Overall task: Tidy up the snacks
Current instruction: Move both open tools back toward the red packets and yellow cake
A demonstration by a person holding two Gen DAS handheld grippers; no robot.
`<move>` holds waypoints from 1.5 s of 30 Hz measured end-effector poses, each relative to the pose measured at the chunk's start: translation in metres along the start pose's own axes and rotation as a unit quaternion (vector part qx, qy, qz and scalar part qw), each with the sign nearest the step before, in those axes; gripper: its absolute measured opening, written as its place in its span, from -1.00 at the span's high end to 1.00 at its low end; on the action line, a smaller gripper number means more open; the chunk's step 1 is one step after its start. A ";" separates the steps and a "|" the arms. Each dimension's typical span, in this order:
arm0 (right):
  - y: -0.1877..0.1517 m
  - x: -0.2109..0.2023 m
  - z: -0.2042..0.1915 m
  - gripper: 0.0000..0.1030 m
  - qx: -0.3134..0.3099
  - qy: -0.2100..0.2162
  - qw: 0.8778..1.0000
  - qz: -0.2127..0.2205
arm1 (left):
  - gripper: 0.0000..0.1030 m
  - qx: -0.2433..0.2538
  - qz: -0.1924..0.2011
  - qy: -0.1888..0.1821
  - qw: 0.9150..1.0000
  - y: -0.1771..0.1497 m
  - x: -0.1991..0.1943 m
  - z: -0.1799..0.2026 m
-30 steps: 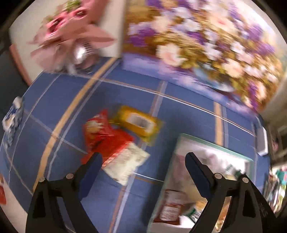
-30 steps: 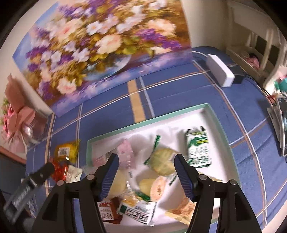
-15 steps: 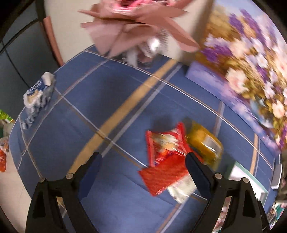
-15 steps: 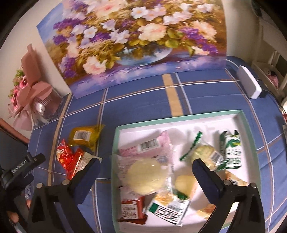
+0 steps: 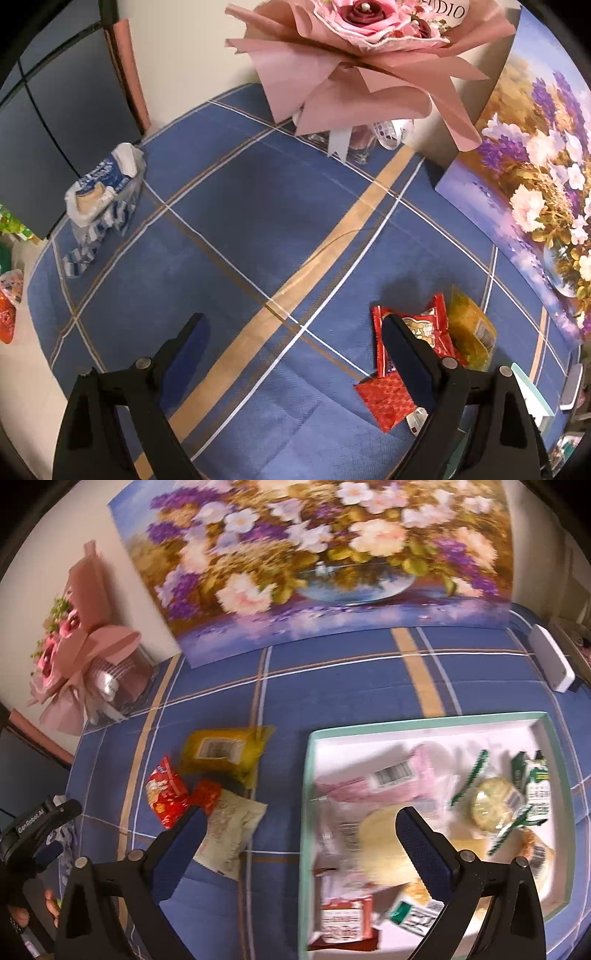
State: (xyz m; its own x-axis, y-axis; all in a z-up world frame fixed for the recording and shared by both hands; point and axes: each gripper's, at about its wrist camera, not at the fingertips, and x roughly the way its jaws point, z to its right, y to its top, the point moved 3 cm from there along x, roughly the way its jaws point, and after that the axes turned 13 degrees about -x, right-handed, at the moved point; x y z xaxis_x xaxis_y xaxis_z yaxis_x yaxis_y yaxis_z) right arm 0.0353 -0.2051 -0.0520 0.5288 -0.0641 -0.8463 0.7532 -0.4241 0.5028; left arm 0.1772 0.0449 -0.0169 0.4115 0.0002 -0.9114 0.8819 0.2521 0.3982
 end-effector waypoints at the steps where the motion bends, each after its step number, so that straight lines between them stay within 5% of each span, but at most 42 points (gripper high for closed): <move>1: 0.000 0.003 -0.006 -1.00 -0.003 0.005 1.000 -0.003 | -0.82 0.003 -0.003 -0.003 1.000 0.000 0.000 0.001; 13: -0.012 0.049 -0.062 -0.99 -0.048 0.012 0.998 -0.039 | -0.82 0.062 -0.074 -0.048 0.994 -0.024 0.038 0.042; 21: -0.018 0.070 -0.069 -0.70 -0.068 0.009 0.996 -0.062 | -0.82 0.072 -0.105 -0.085 0.988 -0.030 0.053 0.066; 32: -0.023 0.086 -0.063 -0.61 -0.067 0.008 0.994 -0.083 | -0.81 0.069 -0.130 -0.064 0.987 -0.041 0.097 0.084; 33: -0.024 0.087 -0.063 -0.61 -0.068 0.007 0.994 -0.084 | -0.75 0.064 -0.131 -0.067 0.987 -0.041 0.098 0.084; 36: -0.024 0.090 -0.061 -0.61 -0.067 0.007 0.994 -0.087 | -0.11 0.053 -0.133 -0.083 0.986 -0.039 0.098 0.084; 45: -0.022 0.100 -0.062 -0.61 -0.058 0.017 0.994 -0.089 | -0.10 0.030 -0.133 -0.061 0.989 -0.028 0.099 0.059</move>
State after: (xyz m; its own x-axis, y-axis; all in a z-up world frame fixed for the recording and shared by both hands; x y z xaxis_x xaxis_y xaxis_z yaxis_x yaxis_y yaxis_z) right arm 0.0953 -0.1461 -0.1366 0.3951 0.0328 -0.9181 0.8748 -0.3186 0.3651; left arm 0.2073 -0.0191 -0.1120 0.1854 -0.1753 -0.9669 0.9730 0.1702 0.1558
